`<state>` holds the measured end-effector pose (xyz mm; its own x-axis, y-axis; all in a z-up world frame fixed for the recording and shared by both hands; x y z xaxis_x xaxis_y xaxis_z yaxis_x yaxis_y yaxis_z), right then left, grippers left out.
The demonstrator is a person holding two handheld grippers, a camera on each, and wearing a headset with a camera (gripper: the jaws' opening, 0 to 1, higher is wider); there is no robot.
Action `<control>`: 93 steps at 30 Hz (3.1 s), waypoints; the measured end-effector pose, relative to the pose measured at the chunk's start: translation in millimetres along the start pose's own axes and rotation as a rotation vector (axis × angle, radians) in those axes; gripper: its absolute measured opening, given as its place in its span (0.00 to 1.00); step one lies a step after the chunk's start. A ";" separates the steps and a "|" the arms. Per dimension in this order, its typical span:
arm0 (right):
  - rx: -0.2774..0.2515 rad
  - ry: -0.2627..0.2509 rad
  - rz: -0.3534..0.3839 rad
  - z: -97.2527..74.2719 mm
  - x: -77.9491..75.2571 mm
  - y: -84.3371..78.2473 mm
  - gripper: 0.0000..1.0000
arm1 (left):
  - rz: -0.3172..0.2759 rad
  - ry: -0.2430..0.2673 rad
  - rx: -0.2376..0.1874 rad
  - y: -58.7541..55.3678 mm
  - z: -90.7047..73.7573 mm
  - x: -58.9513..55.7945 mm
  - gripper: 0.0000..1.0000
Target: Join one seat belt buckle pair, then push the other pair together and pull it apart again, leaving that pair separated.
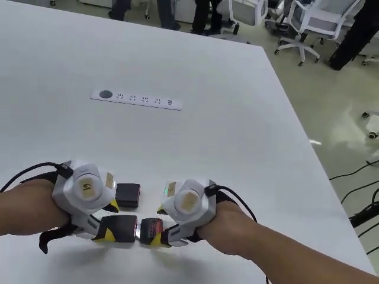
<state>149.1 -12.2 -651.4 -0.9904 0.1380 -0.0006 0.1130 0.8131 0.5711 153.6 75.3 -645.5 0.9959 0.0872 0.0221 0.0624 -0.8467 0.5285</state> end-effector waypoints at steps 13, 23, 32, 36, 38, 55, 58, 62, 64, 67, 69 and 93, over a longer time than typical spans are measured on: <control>-0.032 -0.050 0.019 -27.9 -22.8 -0.4 0.35 | -0.019 0.077 -0.080 20.8 -23.8 35.0 0.40; 0.007 -0.087 0.048 -39.8 -49.5 -30.6 0.34 | -0.037 0.099 -0.070 13.2 -21.8 55.7 0.42; 0.035 -0.105 0.056 -47.3 -70.5 -54.9 0.34 | -0.067 0.080 -0.073 6.6 -12.2 66.3 0.42; 0.040 -0.099 0.053 -45.9 -80.5 -65.7 0.34 | -0.069 0.066 -0.064 4.4 -7.4 66.7 0.42; 0.042 -0.092 0.052 -46.5 -82.3 -68.2 0.34 | -0.061 0.057 -0.038 -4.6 0.7 67.9 0.42; 0.086 -0.034 0.038 -52.7 -88.6 -96.7 0.32 | -0.032 0.007 0.019 -18.9 19.0 74.9 0.39; 0.090 -0.027 0.036 -48.4 -89.3 -100.4 0.33 | -0.023 0.001 0.036 -23.0 20.6 74.0 0.36; 0.096 -0.022 0.032 -47.6 -88.2 -101.7 0.33 | -0.017 -0.001 0.032 -24.1 19.8 74.7 0.35; 0.100 -0.023 0.023 -46.3 -88.8 -103.1 0.33 | -0.018 -0.002 0.028 -25.7 19.6 76.3 0.35; 0.105 -0.022 0.022 -45.8 -88.9 -103.6 0.33 | -0.022 -0.003 0.021 -25.5 19.2 75.9 0.34; 0.106 -0.018 0.025 -45.7 -89.1 -103.9 0.33 | -0.016 -0.003 0.021 -24.2 18.7 74.7 0.34; 0.083 -0.020 0.044 -41.2 -86.6 -99.3 0.33 | 0.016 -0.022 0.044 -14.8 14.1 66.6 0.32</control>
<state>220.4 -128.2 -674.3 -0.9826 0.1854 0.0064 0.1636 0.8500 0.5007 220.0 86.2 -663.8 0.9980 0.0619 0.0112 0.0485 -0.8701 0.4905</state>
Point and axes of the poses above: the centre of the closed fingertips' face, and the gripper's own axes: z roughly forward along the fingers, x roughly to its left, y roughly out of its top, the point moved 2 cm from there along -z, roughly backward along the fingers, and after that the axes turned 3 degrees about z, right-handed, at the moved point
